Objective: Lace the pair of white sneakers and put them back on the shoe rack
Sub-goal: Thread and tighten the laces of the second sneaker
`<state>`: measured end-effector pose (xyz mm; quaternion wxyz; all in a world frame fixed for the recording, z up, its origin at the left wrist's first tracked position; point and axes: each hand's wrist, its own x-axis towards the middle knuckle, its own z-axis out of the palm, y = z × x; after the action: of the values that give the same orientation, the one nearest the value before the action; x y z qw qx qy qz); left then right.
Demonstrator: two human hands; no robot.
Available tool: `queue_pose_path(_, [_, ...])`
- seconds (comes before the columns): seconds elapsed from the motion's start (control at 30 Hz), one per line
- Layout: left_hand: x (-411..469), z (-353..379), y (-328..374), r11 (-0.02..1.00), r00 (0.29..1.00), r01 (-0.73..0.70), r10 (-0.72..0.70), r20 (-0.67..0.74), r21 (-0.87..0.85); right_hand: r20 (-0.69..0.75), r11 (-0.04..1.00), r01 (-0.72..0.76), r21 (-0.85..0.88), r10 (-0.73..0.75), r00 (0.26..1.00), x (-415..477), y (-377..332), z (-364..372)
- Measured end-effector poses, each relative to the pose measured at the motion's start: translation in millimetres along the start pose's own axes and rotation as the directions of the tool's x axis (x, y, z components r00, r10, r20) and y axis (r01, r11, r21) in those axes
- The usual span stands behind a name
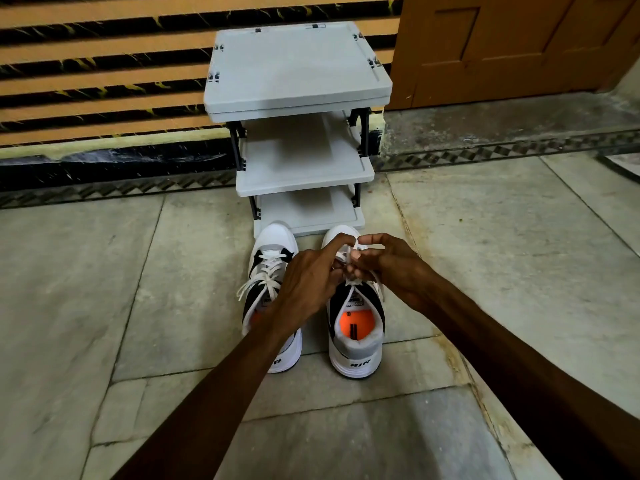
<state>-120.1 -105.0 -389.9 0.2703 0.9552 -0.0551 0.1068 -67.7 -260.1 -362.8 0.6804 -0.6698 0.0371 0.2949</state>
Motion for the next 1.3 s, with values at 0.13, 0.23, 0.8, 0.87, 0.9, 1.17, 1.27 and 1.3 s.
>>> queue_pose_path(0.13, [3, -1, 0, 0.997, 0.998, -0.057, 0.058, -0.015, 0.054, -0.096, 0.995, -0.001, -0.105, -0.009, 0.995, 2, -2, 4])
queue_pose_path(0.23, [2, -6, -1, 0.998, 0.998, -0.060, 0.060, 0.013, 0.020, -0.132, 0.966, 0.031, -0.256, -0.067, 0.989, 5, -2, 5])
queue_pose_path(0.8, [7, -2, 0, 0.891, 0.949, 0.302, -0.249, 0.193, -0.338, 0.261, 0.139, 0.469, -0.872, -0.678, 0.687, -12, 26, 10])
queue_pose_path(0.87, [10, -2, -3, 0.819, 0.921, 0.383, -0.304, 0.244, -0.428, 0.257, 0.131, 0.482, -0.867, -0.711, 0.655, -13, 27, 10])
queue_pose_path(0.9, [12, -2, -4, 0.777, 0.904, 0.423, -0.326, 0.277, -0.467, 0.253, 0.132, 0.491, -0.861, -0.726, 0.640, -13, 27, 11])
queue_pose_path(1.17, [21, -7, -1, 0.487, 0.761, 0.647, -0.359, 0.541, -0.587, 0.319, 0.052, 0.518, -0.854, -0.734, 0.599, -18, 31, 16])
queue_pose_path(1.27, [23, -8, -2, 0.448, 0.750, 0.660, -0.356, 0.557, -0.603, 0.320, 0.050, 0.505, -0.862, -0.720, 0.616, -19, 30, 17])
queue_pose_path(1.3, [25, -8, -3, 0.459, 0.752, 0.658, -0.372, 0.543, -0.597, 0.319, 0.051, 0.499, -0.865, -0.711, 0.627, -20, 30, 18])
